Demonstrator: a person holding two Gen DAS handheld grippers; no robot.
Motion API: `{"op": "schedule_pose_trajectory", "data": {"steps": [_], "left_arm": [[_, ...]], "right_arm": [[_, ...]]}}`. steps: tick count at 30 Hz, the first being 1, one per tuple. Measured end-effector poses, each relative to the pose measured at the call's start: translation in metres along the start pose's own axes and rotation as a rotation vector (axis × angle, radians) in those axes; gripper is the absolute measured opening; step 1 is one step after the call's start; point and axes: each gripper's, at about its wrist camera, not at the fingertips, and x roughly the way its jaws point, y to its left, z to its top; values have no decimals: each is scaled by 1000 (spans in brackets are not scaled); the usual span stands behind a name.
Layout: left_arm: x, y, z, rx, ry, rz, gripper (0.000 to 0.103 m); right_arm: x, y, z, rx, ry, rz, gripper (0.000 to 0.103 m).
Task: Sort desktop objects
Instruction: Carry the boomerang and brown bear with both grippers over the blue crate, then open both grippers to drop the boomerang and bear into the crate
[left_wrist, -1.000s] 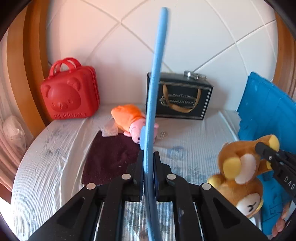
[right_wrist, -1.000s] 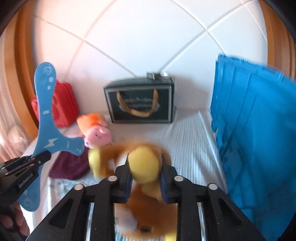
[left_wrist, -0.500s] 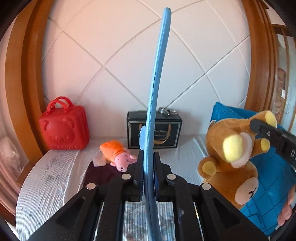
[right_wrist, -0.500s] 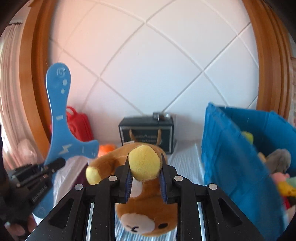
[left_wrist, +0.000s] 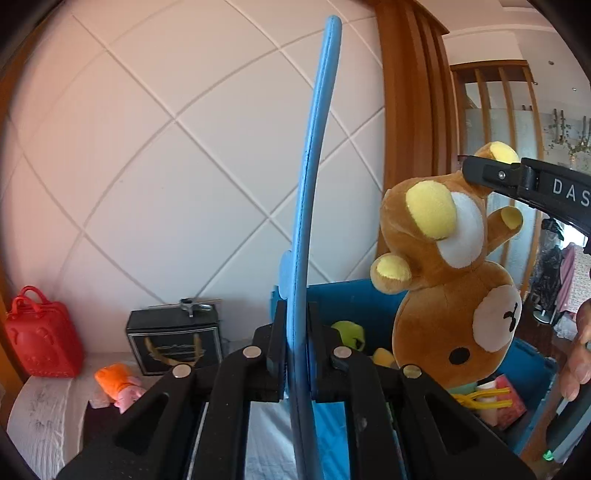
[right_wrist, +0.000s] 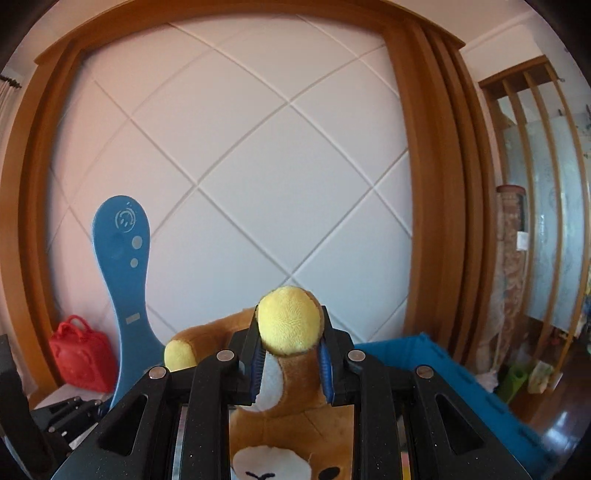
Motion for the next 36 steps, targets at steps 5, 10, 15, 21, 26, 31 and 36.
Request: {"op": "schedule_pose_trajectory", "data": {"steps": [5,10,15,21,26,31,36], "left_arm": [[48,-70,12,22,66,-50,8],[98,-112,0,37,190,-53,8],[134,-132,-20,61,291,-18,8],[165,-133,-31,67,361,30,11],[170,-135,-36,64,366,62,66],[155,-136,-29,59,324,65,75],[131,-129,-25,59,292,48,90]], "right_arm": [[12,-59,5,-34,22,-82,24],[41,-100,-4,-39,67,-123,24],[76,-133,-26,-16,136,-119,24],[111,-153,-63,2,259,-115,29],[116,-165,-77,0,291,-132,47],[107,-168,-79,-1,305,-144,80],[80,-163,-75,0,298,-172,103]]}}
